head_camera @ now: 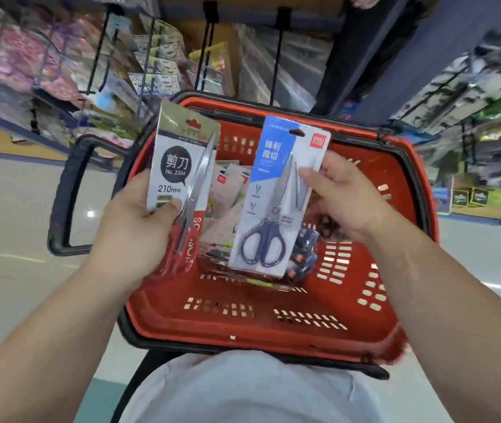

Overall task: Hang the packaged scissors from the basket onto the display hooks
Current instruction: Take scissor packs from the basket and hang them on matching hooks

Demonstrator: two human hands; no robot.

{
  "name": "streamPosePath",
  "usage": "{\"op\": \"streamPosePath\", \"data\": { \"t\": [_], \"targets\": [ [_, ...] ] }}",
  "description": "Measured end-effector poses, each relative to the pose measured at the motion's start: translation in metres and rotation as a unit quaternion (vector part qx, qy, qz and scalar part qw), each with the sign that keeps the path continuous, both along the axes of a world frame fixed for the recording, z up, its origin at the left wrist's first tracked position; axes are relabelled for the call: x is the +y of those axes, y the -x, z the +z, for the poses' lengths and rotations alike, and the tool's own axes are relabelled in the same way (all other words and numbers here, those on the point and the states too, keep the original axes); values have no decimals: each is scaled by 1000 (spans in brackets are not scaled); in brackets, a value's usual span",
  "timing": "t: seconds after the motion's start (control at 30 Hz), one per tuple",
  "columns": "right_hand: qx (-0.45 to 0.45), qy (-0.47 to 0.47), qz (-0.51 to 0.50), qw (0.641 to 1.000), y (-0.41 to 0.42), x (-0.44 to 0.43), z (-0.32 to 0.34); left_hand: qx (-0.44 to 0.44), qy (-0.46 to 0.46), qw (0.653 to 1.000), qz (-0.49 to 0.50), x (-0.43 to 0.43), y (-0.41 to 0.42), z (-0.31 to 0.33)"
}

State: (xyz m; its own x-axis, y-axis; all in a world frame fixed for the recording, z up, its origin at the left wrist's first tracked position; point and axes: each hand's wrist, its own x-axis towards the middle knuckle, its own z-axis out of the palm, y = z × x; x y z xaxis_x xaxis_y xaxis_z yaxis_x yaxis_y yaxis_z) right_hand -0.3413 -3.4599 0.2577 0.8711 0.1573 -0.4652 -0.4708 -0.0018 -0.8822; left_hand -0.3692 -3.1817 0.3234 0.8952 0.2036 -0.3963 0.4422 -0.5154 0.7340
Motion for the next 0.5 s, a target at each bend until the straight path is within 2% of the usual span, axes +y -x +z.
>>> {"op": "streamPosePath", "data": {
  "t": [0.07,0.13,0.27,0.3,0.4,0.5],
  "targets": [
    [-12,-23,-10,1000,1,-1,17,10,57,998,2,-15,-4,-13],
    [-20,-34,-7,999,2,5,24,32,152,988,19,-33,-4,-23],
    [-30,-15,0,999,5,24,22,94,301,945,84,-49,-2,-29],
    [-30,-13,-3,999,5,29,20,109,310,941,76,-47,0,-30],
    [-28,5,3,1000,7,43,9,104,260,960,13,-38,5,-31],
    [-5,66,11,998,8,53,-14,88,197,976,24,-24,11,-30]
  ]
}}
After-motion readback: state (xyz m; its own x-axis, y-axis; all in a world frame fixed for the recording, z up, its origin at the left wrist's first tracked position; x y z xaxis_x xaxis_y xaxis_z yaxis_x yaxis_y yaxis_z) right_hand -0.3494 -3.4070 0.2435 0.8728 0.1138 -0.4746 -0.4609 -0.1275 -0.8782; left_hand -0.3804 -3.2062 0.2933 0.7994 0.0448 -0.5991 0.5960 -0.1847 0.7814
